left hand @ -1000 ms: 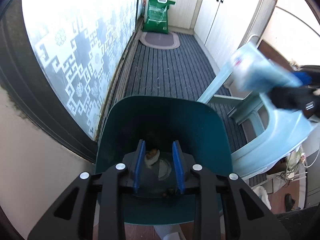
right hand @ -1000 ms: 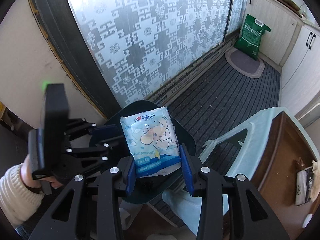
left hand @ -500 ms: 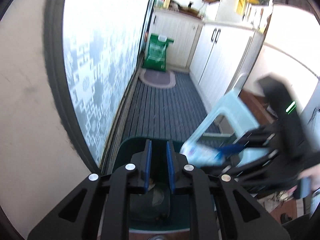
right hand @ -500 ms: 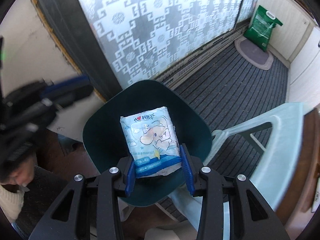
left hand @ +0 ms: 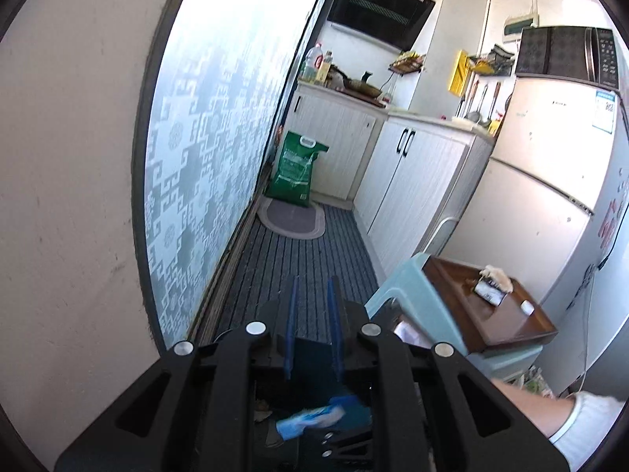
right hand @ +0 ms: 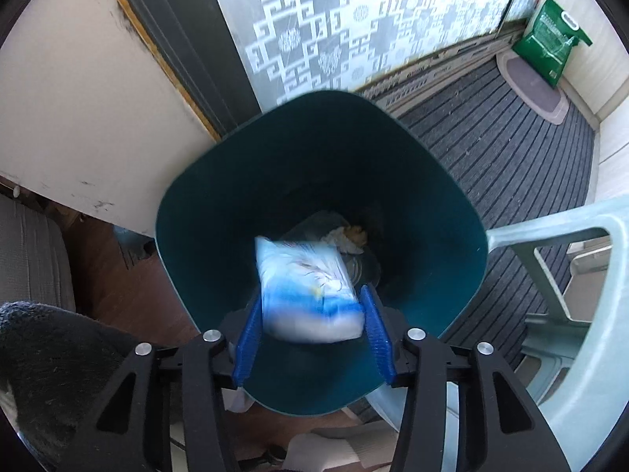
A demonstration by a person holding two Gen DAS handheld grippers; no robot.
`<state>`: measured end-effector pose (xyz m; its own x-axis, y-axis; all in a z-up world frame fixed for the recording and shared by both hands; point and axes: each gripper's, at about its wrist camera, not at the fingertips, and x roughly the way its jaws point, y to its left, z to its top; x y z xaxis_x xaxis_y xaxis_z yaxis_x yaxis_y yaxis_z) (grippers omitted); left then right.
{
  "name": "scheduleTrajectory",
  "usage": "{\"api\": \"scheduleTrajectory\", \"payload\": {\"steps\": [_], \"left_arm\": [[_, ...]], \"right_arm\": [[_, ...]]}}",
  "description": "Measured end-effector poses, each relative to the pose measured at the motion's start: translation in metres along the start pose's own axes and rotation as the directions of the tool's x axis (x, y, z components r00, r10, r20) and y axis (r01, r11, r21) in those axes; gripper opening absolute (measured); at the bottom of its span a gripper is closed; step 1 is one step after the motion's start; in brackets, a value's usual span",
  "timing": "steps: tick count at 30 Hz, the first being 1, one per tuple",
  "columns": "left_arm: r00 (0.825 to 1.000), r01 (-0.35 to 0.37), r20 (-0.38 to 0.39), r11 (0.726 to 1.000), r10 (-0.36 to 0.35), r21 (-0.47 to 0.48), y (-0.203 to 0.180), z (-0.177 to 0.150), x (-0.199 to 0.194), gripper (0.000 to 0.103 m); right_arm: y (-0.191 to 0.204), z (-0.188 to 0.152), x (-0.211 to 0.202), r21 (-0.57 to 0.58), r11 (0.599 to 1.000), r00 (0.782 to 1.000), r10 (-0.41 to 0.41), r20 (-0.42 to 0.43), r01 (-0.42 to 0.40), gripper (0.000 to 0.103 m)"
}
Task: Collect trash
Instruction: 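Open the left tool to drop the ginger while the right tool drops the wet-wipe pack, then move both tools back to the tray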
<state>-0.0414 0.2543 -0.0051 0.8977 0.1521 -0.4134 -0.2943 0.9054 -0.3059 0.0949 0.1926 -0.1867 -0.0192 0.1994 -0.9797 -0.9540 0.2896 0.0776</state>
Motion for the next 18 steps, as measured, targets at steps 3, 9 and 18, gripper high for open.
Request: {"api": "scheduleTrajectory", "payload": {"steps": [3,9,18], "left_arm": [[0.999,0.020,0.033,1.000,-0.020,-0.002,-0.006,0.005,-0.006,0.018],[0.994,0.035,0.099,0.999,-0.035,0.003,-0.018,0.009,-0.015,0.026],[0.984,0.085,0.160,0.996,-0.079,-0.032,-0.031,0.016,-0.022,0.028]], "right_arm": [[0.001,-0.003,0.004,-0.006,1.000,1.000,-0.003,-0.010,0.003,0.051],[0.001,-0.003,-0.006,-0.003,1.000,0.999,0.006,0.035,-0.006,0.051],[0.004,-0.003,-0.050,-0.031,0.999,0.985,0.024,0.172,-0.019,0.047]]}}
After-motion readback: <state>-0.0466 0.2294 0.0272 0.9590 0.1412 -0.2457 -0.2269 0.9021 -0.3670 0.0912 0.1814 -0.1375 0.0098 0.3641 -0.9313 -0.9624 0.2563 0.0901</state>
